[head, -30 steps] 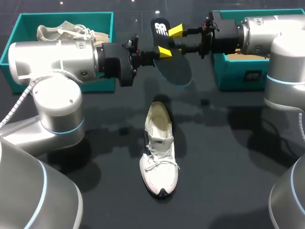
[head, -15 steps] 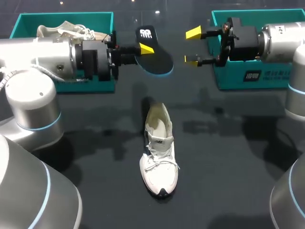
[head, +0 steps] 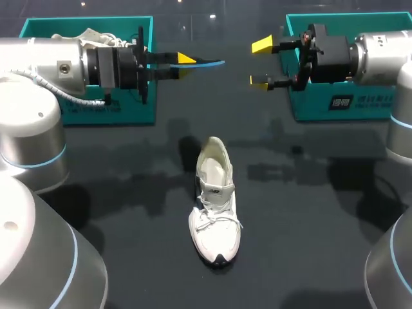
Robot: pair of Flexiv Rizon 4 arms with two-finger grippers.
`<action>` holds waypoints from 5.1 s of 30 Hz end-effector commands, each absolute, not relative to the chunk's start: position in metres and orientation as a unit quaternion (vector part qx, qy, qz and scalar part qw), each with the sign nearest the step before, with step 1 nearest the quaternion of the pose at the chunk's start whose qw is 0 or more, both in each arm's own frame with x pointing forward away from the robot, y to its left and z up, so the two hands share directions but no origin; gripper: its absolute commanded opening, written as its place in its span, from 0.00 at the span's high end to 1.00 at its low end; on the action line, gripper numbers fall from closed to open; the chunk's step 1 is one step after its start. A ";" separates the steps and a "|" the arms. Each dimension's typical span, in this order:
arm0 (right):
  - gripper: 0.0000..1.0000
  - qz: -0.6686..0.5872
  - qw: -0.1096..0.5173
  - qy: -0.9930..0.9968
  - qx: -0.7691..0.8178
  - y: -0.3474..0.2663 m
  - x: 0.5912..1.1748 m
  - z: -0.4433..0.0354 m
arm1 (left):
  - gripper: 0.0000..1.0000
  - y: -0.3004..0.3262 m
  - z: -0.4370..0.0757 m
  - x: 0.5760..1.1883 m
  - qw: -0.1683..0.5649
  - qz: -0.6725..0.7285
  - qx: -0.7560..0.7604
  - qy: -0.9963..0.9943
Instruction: Take the shoe out of the shoebox, open the shoe tongue, remove and reinsert the insole, then place the shoe into the shoebox
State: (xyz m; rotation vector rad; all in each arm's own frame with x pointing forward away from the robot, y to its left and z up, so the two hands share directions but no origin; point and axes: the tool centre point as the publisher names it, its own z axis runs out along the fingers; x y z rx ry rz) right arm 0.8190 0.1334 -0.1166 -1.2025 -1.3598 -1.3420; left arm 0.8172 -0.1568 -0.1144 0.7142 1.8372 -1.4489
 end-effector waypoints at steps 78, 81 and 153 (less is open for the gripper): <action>0.00 -0.224 0.088 -0.699 -0.673 0.128 0.790 -0.024 | 1.00 -0.203 -0.159 0.820 -0.469 -0.564 -0.448 0.511; 0.00 -0.191 0.060 -0.712 -0.673 0.135 0.788 -0.018 | 1.00 -0.205 -0.163 0.821 -0.469 -0.562 -0.453 0.509; 0.00 -0.062 0.006 -0.699 -0.713 0.179 0.766 -0.024 | 1.00 -0.217 -0.176 0.820 -0.511 -0.543 -0.477 0.465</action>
